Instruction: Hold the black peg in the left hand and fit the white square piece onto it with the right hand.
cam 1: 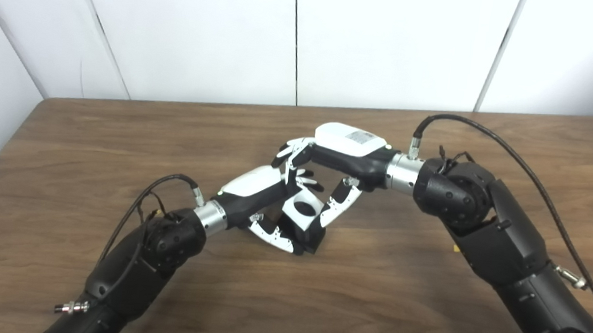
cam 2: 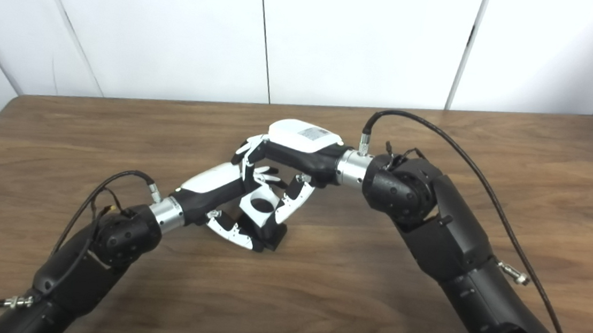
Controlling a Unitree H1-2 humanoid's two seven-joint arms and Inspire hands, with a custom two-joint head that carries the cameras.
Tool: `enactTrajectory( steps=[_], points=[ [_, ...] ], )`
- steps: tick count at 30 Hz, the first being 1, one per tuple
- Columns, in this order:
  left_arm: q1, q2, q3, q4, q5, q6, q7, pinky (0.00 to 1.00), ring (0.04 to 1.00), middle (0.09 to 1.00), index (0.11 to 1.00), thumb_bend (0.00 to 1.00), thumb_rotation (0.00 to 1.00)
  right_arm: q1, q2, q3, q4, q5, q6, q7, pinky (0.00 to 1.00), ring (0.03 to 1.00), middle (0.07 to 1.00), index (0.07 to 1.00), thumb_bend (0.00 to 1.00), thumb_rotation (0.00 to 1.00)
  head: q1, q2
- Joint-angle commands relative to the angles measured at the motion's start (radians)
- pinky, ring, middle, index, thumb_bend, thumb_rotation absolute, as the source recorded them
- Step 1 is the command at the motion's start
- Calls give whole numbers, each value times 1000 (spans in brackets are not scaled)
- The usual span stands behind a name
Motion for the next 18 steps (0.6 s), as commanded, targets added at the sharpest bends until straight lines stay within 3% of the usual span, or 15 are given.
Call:
enactTrajectory(
  steps=[1, 18],
  points=[
    [4, 11, -21, 8, 55, 16, -25, 886, 981, 882, 491, 522, 76, -27, -7, -6, -12, 10, -23, -17, 812, 904, 818, 479, 521, 142, 1, 1],
    [2, 1, -22, 8, 53, 14, -21, 887, 981, 873, 491, 522, 77, -6, -10, 5, 38, -3, -49, -50, 805, 895, 812, 480, 521, 141, 22, 12]
  ],
)
